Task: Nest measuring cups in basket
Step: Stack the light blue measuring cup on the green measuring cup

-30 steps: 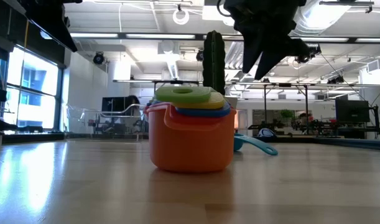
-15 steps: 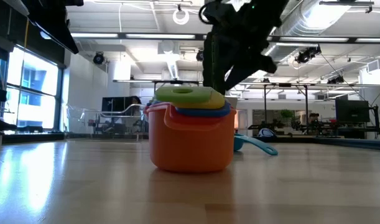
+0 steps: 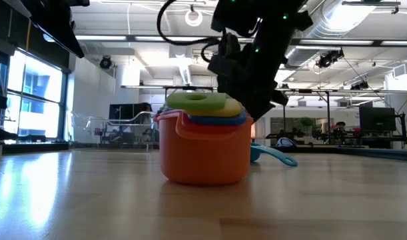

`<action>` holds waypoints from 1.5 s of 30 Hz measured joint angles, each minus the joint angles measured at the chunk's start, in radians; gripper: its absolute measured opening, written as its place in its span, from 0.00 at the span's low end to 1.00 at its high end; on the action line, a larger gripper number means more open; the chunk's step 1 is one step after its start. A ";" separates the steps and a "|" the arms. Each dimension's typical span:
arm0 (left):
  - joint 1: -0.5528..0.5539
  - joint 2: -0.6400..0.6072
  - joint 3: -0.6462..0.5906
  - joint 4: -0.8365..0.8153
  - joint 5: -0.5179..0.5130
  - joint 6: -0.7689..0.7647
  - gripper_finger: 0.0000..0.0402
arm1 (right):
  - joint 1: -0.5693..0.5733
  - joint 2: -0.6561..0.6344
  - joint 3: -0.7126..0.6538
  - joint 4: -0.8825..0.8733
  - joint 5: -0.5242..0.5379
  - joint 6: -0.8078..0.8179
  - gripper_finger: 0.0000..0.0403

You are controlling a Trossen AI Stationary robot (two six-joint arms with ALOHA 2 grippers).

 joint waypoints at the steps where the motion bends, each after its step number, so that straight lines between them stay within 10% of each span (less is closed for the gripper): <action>1: 0.000 0.000 0.000 -0.002 0.000 -0.001 0.17 | -0.003 0.007 0.000 0.006 -0.011 -0.007 0.37; 16: 0.000 0.000 0.000 -0.003 0.000 -0.007 0.17 | -0.021 0.101 0.000 0.009 -0.010 -0.014 0.36; 25: 0.000 0.000 0.000 -0.003 0.000 -0.007 0.17 | -0.021 0.105 0.001 0.015 -0.020 0.071 0.06; 30: 0.000 0.000 0.000 -0.003 0.000 -0.007 0.17 | -0.016 0.105 0.030 -0.021 -0.034 0.163 0.04; 45: 0.000 0.000 0.000 -0.002 0.000 0.021 0.17 | 0.160 0.103 0.403 -0.357 0.027 0.582 0.01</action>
